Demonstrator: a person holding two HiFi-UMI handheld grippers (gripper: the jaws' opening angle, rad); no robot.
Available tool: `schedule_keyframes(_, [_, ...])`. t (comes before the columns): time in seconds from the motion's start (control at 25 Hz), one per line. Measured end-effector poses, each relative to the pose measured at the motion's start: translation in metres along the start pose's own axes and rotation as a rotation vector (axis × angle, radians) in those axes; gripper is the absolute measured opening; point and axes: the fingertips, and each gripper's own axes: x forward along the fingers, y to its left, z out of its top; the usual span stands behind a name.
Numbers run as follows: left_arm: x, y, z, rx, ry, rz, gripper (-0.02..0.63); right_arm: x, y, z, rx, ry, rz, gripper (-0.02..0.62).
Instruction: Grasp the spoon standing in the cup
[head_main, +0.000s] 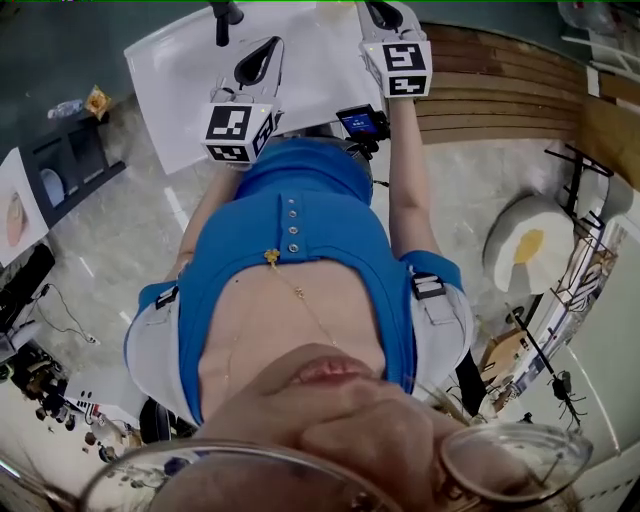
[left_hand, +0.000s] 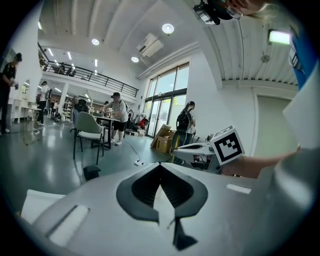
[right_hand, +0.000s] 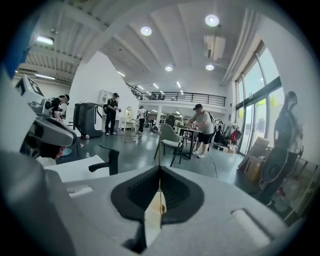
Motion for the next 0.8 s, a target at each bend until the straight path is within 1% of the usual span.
schedule_keyframes(0.12, [0.003,0.0,-0.001,-0.003,0.002,-0.017,0.0,-0.004,0.001,-0.003,-0.002,0.001,-0.013,0.008])
schedule_keyframes(0.32, [0.01,-0.003,-0.007,-0.001,0.013,-0.045,0.0,-0.012,0.004,-0.011,0.043,-0.002,-0.019,0.008])
schedule_keyframes(0.48, [0.015,-0.007,-0.014,0.001,0.018,-0.068,0.0,-0.018,0.002,-0.027,0.058,0.031,-0.035,0.008])
schedule_keyframes(0.8, [0.016,-0.014,-0.017,0.003,0.028,-0.093,0.0,-0.028,0.002,-0.047,0.105,0.08,-0.046,0.008])
